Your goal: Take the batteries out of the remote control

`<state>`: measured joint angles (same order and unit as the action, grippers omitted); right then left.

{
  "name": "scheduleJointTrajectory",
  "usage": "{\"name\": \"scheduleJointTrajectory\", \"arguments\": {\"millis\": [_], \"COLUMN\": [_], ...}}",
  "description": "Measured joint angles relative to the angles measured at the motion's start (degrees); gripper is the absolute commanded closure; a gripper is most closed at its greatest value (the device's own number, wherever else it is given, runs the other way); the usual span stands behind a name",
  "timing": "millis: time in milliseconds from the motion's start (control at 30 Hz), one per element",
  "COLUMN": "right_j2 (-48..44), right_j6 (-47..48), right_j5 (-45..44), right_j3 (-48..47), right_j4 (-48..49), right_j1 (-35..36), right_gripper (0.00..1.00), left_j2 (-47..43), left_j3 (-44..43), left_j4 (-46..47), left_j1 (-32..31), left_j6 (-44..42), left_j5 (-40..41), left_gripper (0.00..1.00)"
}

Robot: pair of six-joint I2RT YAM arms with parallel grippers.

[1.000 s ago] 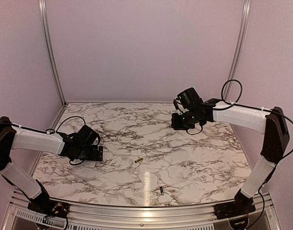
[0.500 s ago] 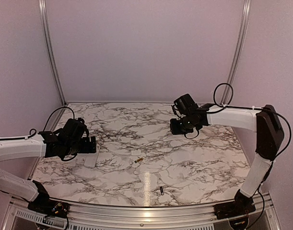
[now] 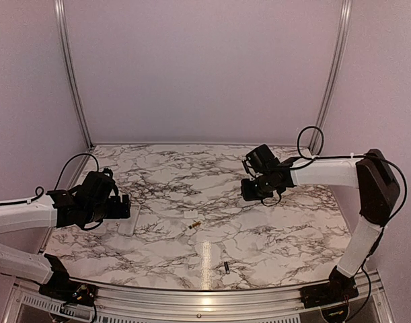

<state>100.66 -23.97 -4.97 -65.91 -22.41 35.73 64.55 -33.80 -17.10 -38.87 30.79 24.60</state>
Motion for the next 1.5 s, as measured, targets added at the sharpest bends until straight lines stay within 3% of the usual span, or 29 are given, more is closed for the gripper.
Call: {"name": "scheduleJointTrajectory", "arguments": {"millis": [167, 900, 1233, 1467, 1500], "right_j2": [-0.6, -1.2, -2.6, -7.0, -7.3], "right_j6": [0.0, -0.2, 1.0, 3.3, 3.1], "right_j5": [0.9, 4.3, 4.2, 1.7, 1.3], "right_j3": [1.6, 5.7, -1.7, -11.5, -12.4], "right_j4": [1.4, 0.2, -5.2, -8.5, -8.7], "right_j1": [0.0, 0.0, 0.0, 0.0, 0.0], "right_gripper": [0.84, 0.77, 0.44, 0.04, 0.02], "left_j2": [0.0, -0.2, -0.6, -0.6, -0.6], "left_j3": [0.0, 0.2, -0.4, -5.6, -6.4], "left_j4": [0.0, 0.1, 0.0, -0.3, -0.3], "left_j1": [0.0, 0.0, 0.0, 0.0, 0.0], "left_j6": [0.2, 1.4, -0.3, -5.4, -6.1], "left_j5": [0.0, 0.0, 1.3, 3.6, 4.0], "left_gripper": [0.01, 0.01, 0.01, 0.01, 0.01]}}
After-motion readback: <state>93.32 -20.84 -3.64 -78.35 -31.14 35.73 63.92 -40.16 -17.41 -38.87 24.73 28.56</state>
